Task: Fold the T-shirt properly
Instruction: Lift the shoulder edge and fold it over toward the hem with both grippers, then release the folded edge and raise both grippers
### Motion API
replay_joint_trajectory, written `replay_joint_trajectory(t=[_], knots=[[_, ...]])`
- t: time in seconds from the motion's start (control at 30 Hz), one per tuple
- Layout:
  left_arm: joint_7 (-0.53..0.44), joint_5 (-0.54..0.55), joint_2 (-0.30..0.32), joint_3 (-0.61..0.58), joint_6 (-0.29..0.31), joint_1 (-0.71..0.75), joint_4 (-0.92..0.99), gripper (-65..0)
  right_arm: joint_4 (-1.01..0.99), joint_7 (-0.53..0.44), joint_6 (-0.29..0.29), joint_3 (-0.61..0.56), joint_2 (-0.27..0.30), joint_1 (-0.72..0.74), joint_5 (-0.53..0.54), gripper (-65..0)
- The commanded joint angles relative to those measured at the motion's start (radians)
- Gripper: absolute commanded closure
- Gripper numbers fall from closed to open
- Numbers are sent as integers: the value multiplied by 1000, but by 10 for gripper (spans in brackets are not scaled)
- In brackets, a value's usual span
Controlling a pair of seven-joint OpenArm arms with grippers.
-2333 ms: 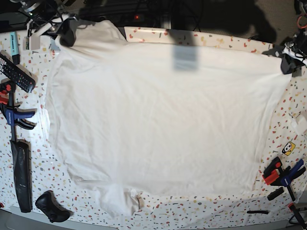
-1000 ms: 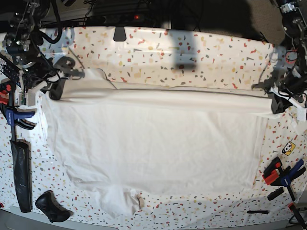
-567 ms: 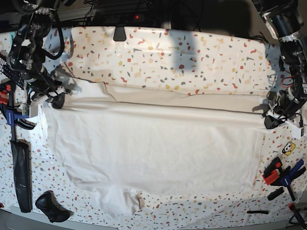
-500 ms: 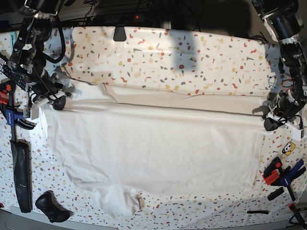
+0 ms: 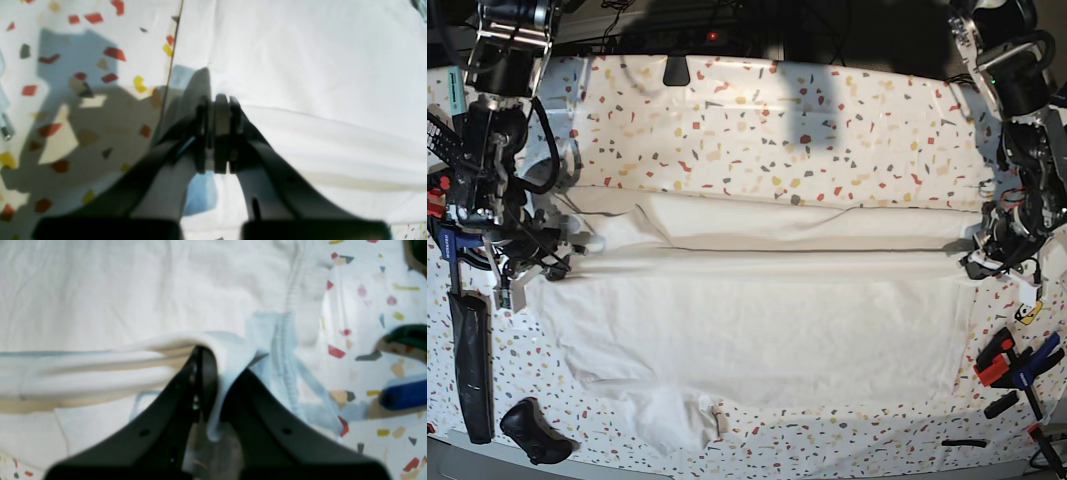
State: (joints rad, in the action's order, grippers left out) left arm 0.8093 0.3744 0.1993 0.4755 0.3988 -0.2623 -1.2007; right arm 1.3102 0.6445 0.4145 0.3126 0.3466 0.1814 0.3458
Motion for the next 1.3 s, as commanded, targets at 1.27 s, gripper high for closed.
replay_joint_trajectory(t=[1.27], knots=[[28,-49,21,0,-2,-249,232,-235,-201,31,20,8,32,261,-27,-213]])
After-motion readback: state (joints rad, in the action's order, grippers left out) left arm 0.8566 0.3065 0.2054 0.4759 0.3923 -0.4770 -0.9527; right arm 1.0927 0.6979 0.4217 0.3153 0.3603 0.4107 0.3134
